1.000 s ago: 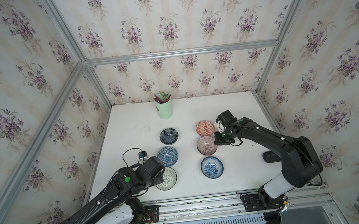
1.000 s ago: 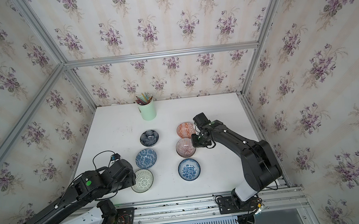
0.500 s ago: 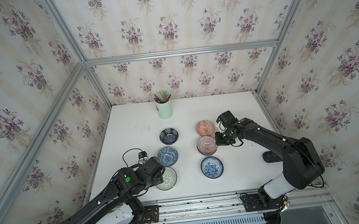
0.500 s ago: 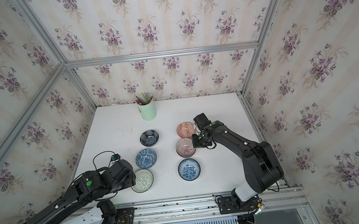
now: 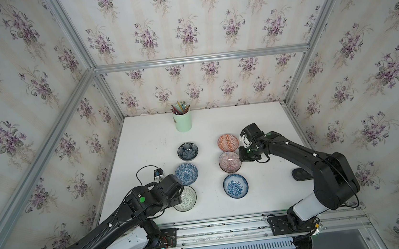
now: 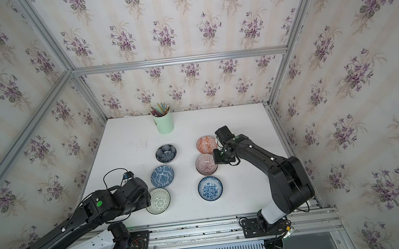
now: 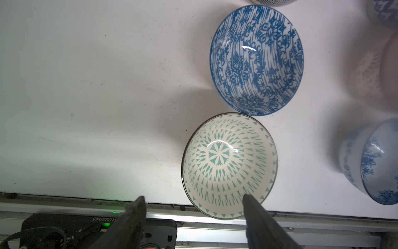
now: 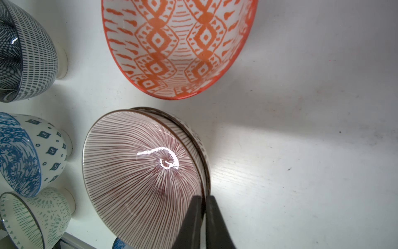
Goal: Stack the bowls
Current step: Place the bowl on the bowl.
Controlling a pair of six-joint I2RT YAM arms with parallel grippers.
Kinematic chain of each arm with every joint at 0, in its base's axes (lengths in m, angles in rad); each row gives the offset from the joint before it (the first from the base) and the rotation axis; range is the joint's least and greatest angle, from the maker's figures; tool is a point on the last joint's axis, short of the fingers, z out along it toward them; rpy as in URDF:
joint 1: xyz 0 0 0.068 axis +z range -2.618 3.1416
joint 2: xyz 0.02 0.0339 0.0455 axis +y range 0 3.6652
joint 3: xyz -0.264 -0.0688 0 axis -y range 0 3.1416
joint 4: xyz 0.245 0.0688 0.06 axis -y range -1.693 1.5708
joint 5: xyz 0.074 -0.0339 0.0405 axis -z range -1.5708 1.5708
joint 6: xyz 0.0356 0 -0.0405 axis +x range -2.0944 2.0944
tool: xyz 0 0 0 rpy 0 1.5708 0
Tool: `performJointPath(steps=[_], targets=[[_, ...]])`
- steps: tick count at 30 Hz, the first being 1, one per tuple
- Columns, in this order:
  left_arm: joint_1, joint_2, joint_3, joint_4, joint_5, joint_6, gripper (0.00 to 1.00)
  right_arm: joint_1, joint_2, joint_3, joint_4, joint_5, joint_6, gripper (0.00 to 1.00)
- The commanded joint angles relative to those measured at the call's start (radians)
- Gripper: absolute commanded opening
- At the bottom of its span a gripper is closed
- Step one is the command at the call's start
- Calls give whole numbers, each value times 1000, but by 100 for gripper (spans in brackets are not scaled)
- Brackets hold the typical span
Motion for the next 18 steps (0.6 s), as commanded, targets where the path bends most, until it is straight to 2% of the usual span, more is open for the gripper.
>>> performJointPath(steps=[1, 5, 12, 16, 18], targets=[[0, 3, -7, -29, 3, -29, 72, 2, -16, 7, -12, -7, 4, 20], [1, 6, -36, -26, 26, -66, 72, 3, -39, 11, -12, -12, 7, 29], [1, 54, -94, 27, 88, -104, 68, 2, -86, 11, -17, -14, 12, 29], [0, 110, -105, 70, 119, -102, 57, 4, -100, 4, -17, -15, 12, 29], [0, 136, -106, 83, 123, -100, 42, 2, -107, 0, -16, -16, 13, 29]])
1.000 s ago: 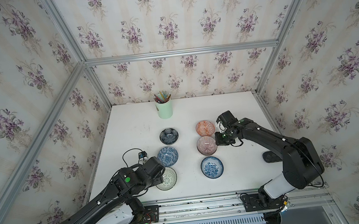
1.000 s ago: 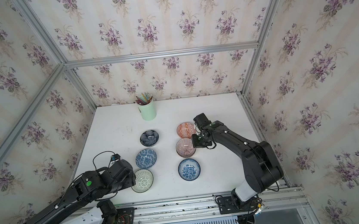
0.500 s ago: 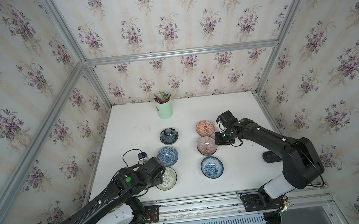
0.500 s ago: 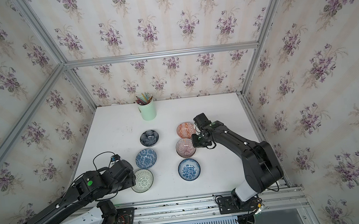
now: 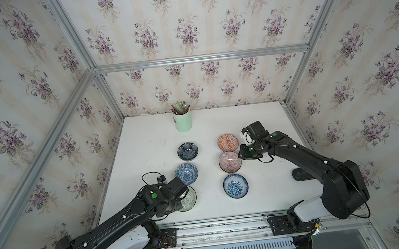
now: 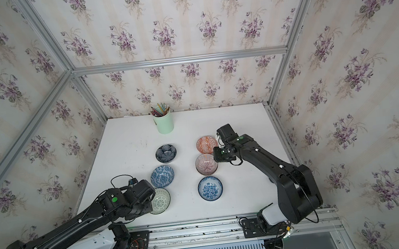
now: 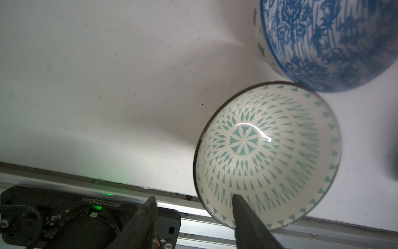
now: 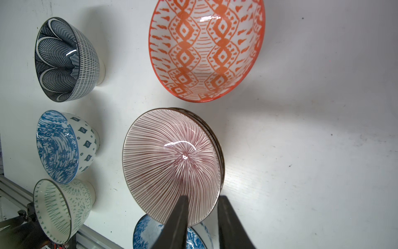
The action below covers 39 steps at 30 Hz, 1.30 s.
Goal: Stack the bowls
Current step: Place the bowl on the bowl, then pick up the bowl from the center of the board.
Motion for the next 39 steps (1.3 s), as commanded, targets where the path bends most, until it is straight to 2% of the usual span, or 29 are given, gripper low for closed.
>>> performJointPath(steps=[1, 2, 3, 13, 17, 31, 37, 39], targets=[[1, 35, -1, 38, 21, -3, 35, 0, -10, -4, -8, -2, 12, 29], [1, 44, -2, 40, 22, -4, 27, 1, -13, -7, -9, -2, 11, 29], [1, 51, -3, 39, 22, -4, 26, 0, -15, -9, -9, -2, 11, 29], [1, 41, -38, 38, 8, -28, 28, 4, -19, -14, -7, -3, 12, 29], [1, 23, -61, 54, -7, -35, 17, 6, -19, -17, -8, -3, 11, 26], [3, -21, -83, 51, -27, -45, 18, 18, -15, -18, -11, 4, 8, 24], [2, -21, -87, 52, -27, -42, 14, 19, -18, -20, -14, 6, 9, 24], [3, -23, -88, 52, -27, -42, 7, 22, -20, -19, -17, 6, 10, 24]])
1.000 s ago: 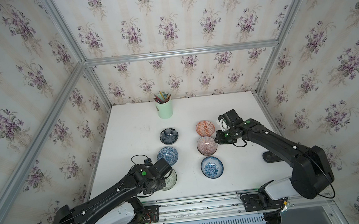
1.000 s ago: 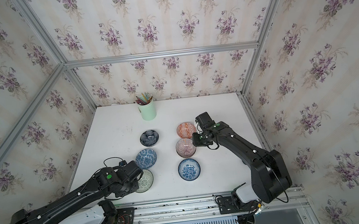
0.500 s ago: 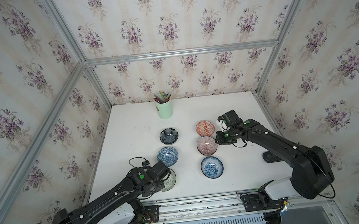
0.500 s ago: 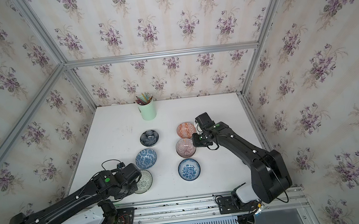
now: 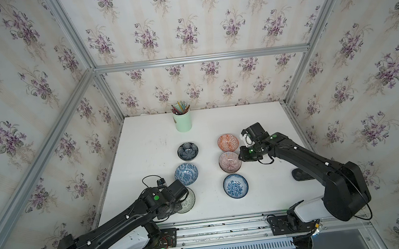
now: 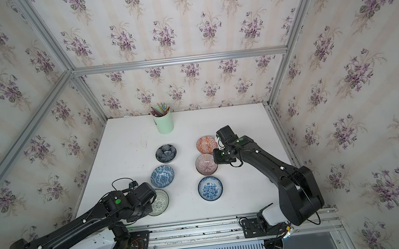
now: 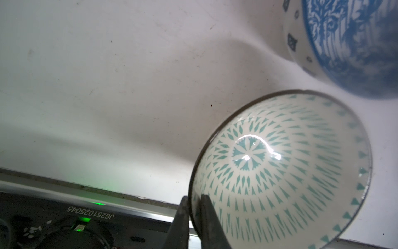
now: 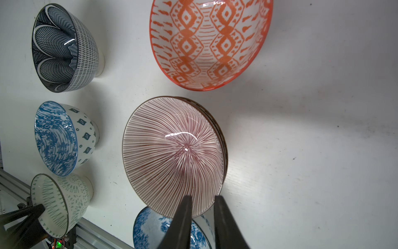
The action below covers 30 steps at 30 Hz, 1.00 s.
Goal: Stack the bowls
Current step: Pick up the bowl from the center of the board.
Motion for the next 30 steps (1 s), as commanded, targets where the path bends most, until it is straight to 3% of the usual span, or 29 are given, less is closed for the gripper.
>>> performJointPath(steps=[1, 3, 20, 25, 30], targets=[[0, -1, -3, -10, -13, 9, 5, 3, -7, -1, -8, 9, 8, 24], [1, -6, -3, -12, -10, 9, 0, 5, -12, -2, -11, 9, 9, 24], [0, -184, 122, -82, 62, 134, 0, 46, -69, 71, -79, -50, 6, 23], [0, -178, 167, -32, 84, 169, 0, 60, -79, 96, -101, -96, 4, 21], [1, -95, 229, 61, 136, 220, 0, 156, -94, 147, -133, -155, 2, 20]])
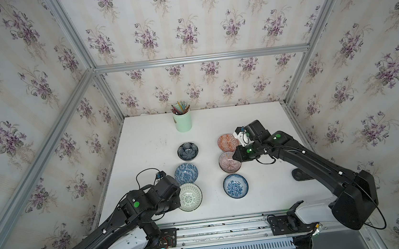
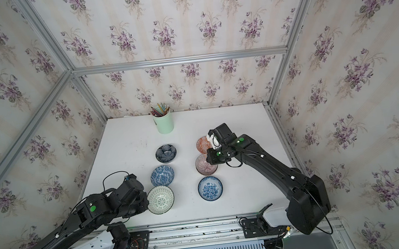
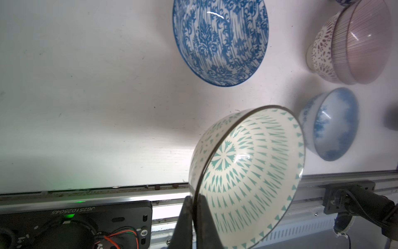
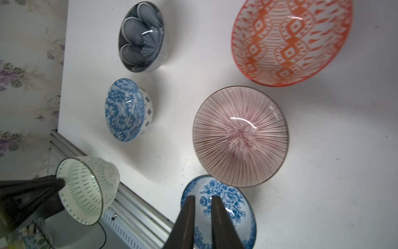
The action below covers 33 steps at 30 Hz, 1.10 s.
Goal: Stack the bowls
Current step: Pick up the bowl from the center of the board.
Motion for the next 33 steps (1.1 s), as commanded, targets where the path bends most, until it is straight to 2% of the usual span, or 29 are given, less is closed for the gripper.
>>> performJointPath(steps=[1, 7, 11, 24, 33], targets=[[1, 61, 48, 127, 49, 61, 0, 47, -9, 42, -42, -63, 2, 20], [1, 201, 122, 204, 95, 106, 0, 145, -11, 78, -52, -81, 24, 21], [1, 254, 139, 249, 122, 113, 0, 191, -13, 54, -31, -85, 38, 29], [0, 294, 127, 299, 130, 102, 0, 269, 21, -5, 33, -70, 78, 27], [0, 285, 105, 302, 120, 97, 0, 303, 55, -12, 43, -4, 99, 26]])
